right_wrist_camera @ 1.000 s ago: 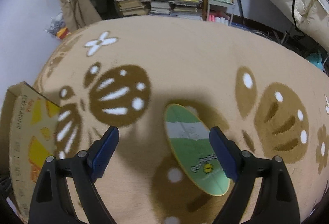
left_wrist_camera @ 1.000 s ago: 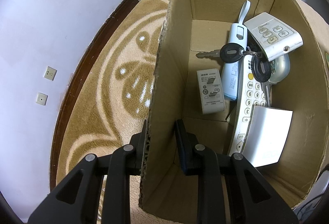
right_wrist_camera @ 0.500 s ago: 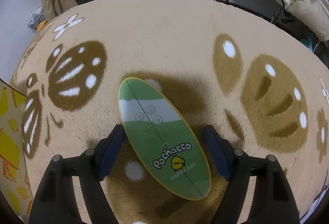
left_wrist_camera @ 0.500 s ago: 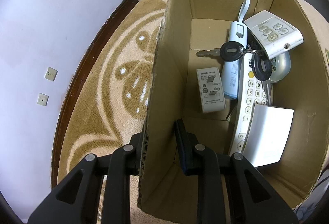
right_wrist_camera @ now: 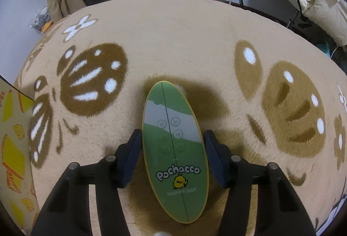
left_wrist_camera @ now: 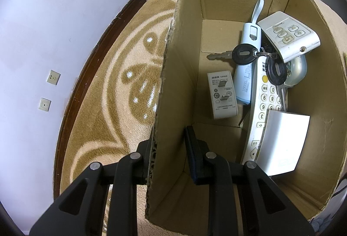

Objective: Organize rigid objects
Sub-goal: 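Move the right gripper to the green Pochacco board and grasp it, then lift the green Pochacco board and carry it over the box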

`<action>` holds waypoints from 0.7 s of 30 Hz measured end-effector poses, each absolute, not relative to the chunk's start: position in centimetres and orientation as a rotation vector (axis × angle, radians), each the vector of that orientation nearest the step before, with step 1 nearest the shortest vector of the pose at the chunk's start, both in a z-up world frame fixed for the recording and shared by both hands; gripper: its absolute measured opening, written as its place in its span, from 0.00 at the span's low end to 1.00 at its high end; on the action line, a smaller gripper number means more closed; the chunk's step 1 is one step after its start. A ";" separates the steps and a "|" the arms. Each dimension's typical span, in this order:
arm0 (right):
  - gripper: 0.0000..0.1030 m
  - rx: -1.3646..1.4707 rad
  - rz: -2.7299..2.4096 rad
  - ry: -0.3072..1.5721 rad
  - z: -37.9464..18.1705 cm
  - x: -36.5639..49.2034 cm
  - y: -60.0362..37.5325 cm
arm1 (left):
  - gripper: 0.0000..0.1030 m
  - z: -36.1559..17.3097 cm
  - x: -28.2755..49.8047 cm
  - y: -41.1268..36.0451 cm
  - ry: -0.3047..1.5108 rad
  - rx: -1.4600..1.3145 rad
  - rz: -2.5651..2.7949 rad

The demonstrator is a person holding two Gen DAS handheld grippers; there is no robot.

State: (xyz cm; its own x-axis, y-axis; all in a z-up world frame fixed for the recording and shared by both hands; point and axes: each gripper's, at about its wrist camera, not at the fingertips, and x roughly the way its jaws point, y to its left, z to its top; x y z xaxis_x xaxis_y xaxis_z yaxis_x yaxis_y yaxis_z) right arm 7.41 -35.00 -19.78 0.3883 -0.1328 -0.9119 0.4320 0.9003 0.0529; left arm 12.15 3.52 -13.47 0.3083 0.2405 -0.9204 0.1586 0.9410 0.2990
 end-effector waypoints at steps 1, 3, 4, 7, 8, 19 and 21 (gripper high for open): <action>0.60 0.305 -0.362 1.117 -19.6 7.6 -34.9 | 0.23 -13.5 12.1 3.5 1.264 0.366 0.055; 0.60 0.305 -0.354 1.109 -19.3 7.7 -34.6 | 0.23 -13.5 12.1 3.5 1.264 0.369 0.055; 0.59 0.303 -0.351 1.107 -19.2 7.8 -34.5 | 0.23 -13.5 12.1 3.6 1.264 0.369 0.055; 0.59 0.296 -0.342 1.097 -18.7 8.0 -33.9 | 0.23 -13.4 12.1 3.6 1.263 0.368 0.055; 0.59 0.292 -0.342 1.094 -18.6 8.0 -33.8 | 0.23 -13.5 12.1 3.5 1.264 0.368 0.055; 0.59 0.279 -0.282 1.017 -15.6 8.2 -31.5 | 0.23 -13.5 12.1 3.5 1.264 0.375 0.055; 0.59 0.282 -0.262 0.996 -14.9 8.2 -30.9 | 0.23 -13.5 12.1 3.6 1.265 0.373 0.055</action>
